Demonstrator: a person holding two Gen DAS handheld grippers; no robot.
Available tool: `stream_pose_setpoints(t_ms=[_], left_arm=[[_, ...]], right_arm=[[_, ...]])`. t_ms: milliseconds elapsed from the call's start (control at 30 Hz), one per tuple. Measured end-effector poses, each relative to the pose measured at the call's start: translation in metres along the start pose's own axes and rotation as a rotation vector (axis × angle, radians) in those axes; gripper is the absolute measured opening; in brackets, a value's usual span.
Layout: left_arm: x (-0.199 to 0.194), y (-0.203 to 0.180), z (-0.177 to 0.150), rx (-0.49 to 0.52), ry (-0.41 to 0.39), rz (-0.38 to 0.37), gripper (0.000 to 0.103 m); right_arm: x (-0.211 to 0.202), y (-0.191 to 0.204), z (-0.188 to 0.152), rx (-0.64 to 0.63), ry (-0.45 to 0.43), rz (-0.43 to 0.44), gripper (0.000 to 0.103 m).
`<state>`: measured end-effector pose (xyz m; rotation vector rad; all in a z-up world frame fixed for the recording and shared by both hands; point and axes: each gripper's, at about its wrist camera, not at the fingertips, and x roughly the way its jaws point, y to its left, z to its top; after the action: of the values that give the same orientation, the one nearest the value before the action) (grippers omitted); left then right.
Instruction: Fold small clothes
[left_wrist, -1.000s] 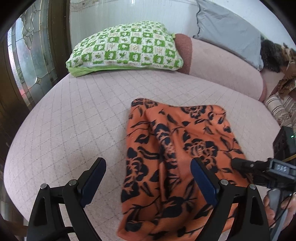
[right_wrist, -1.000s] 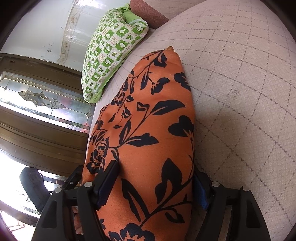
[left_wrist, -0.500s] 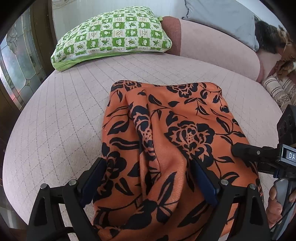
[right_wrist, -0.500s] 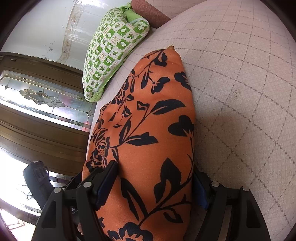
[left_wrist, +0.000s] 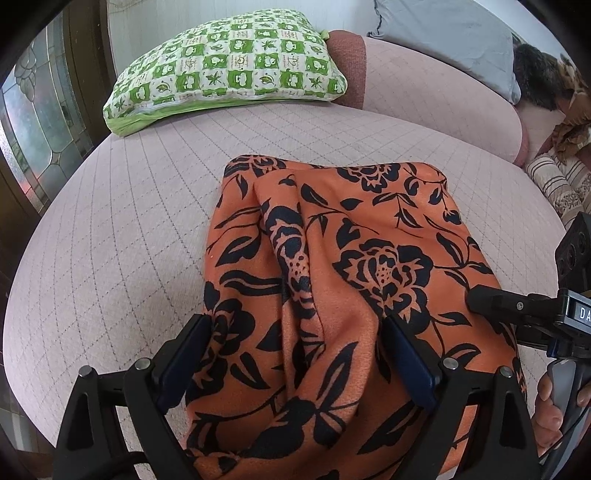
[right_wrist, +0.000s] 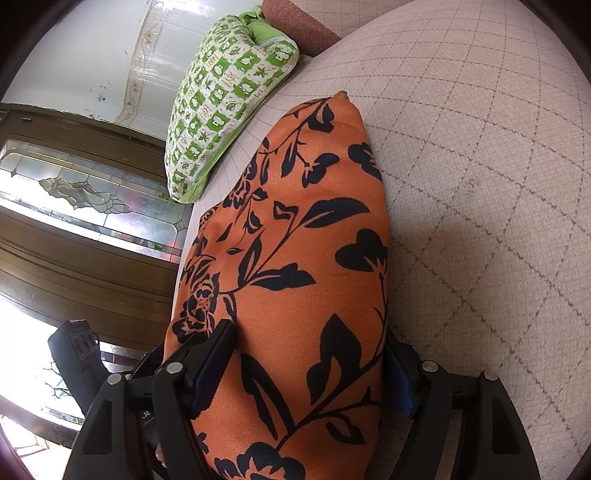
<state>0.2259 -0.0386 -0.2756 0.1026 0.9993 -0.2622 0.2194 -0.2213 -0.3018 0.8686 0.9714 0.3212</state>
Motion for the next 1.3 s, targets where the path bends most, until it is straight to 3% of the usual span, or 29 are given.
stream_pose_setpoints(t_ms=[233, 433, 867, 1300], left_arm=[[0.011, 0.005, -0.003, -0.016, 0.042, 0.010, 0.102], [0.028, 0.027, -0.008, -0.147, 0.115, -0.091, 0.103], [0.027, 0.022, -0.011, -0.100, 0.069, -0.067, 0.103], [0.029, 0.023, -0.008, -0.101, 0.088, -0.071, 0.103]], right_arm=[[0.000, 0.000, 0.000, -0.001, -0.001, 0.000, 0.077], [0.000, 0.000, -0.001, 0.000, -0.004, 0.001, 0.077], [0.000, 0.000, -0.001, -0.010, -0.003, -0.001, 0.077], [0.000, -0.001, 0.002, -0.034, 0.008, 0.008, 0.077]])
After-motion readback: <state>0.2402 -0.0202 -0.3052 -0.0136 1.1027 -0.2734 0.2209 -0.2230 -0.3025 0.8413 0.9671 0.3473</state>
